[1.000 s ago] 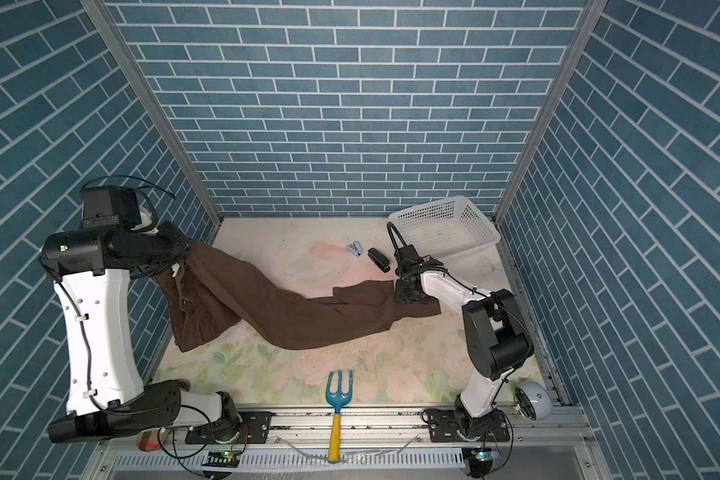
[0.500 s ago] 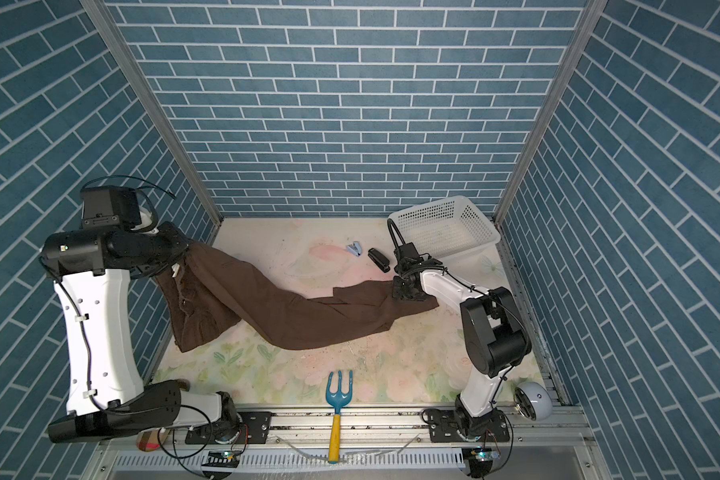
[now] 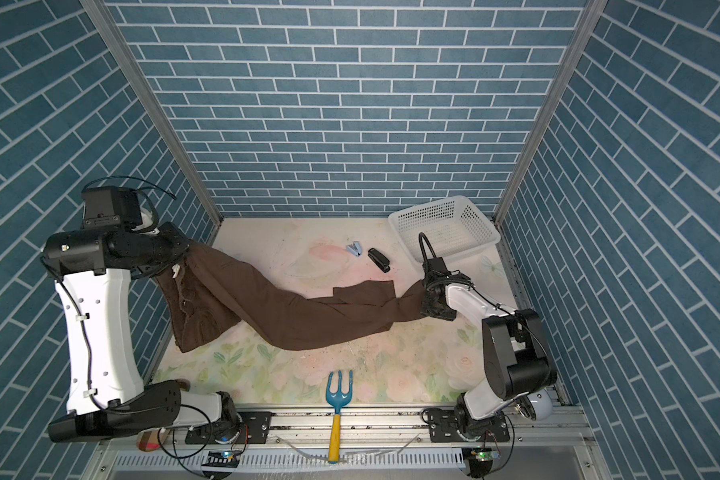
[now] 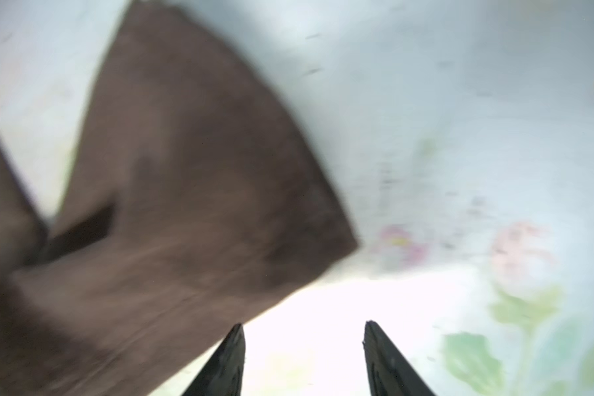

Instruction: Fold and stack the trousers

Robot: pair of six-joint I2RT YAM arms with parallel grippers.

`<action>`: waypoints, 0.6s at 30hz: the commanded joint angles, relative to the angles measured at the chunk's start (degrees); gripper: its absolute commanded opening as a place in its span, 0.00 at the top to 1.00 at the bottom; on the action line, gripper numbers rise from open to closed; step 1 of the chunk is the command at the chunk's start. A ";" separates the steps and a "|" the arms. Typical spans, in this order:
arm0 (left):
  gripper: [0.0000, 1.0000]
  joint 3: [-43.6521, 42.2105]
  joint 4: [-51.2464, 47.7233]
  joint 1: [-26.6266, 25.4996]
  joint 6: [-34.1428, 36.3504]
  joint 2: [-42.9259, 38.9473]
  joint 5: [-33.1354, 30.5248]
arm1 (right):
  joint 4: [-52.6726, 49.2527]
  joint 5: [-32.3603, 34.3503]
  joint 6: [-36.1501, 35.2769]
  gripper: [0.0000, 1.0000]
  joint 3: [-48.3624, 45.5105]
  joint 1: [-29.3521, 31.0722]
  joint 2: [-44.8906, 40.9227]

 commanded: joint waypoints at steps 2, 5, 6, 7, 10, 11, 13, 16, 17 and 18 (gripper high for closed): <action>1.00 -0.88 1.65 0.30 0.36 -0.93 -0.16 | -0.84 -0.94 -0.49 0.53 -0.64 -4.14 0.45; 1.00 -0.66 1.84 0.41 0.35 -0.53 0.21 | 0.56 -3.05 -0.91 0.55 1.32 -5.68 3.04; 1.00 -0.59 1.85 0.38 0.21 -0.38 0.37 | 0.66 -3.70 -0.93 0.55 2.10 -5.79 3.94; 1.00 -0.50 1.84 0.37 0.33 -0.26 0.49 | 0.87 -4.35 -0.94 0.56 2.72 -5.80 4.72; 1.00 -0.22 1.51 0.38 0.48 -0.27 0.26 | 2.20 -6.40 -0.60 0.56 3.56 -5.80 6.60; 1.00 -0.21 1.41 0.42 0.69 -0.28 0.02 | 2.48 -6.59 -0.43 0.56 3.78 -5.79 7.14; 1.00 0.03 1.31 0.44 0.80 -0.34 -0.30 | 3.87 -7.19 -0.10 0.57 3.99 -5.78 8.42; 1.00 0.39 1.16 0.44 0.90 -0.01 -0.15 | 5.51 -7.62 0.38 0.58 4.09 -5.79 9.95; 1.00 0.43 1.18 0.38 0.89 0.07 -0.04 | 6.03 -7.57 0.46 0.59 4.09 -5.80 10.33; 1.00 0.54 1.09 0.40 0.91 0.06 0.06 | 6.52 -7.63 0.55 0.59 4.00 -5.79 10.77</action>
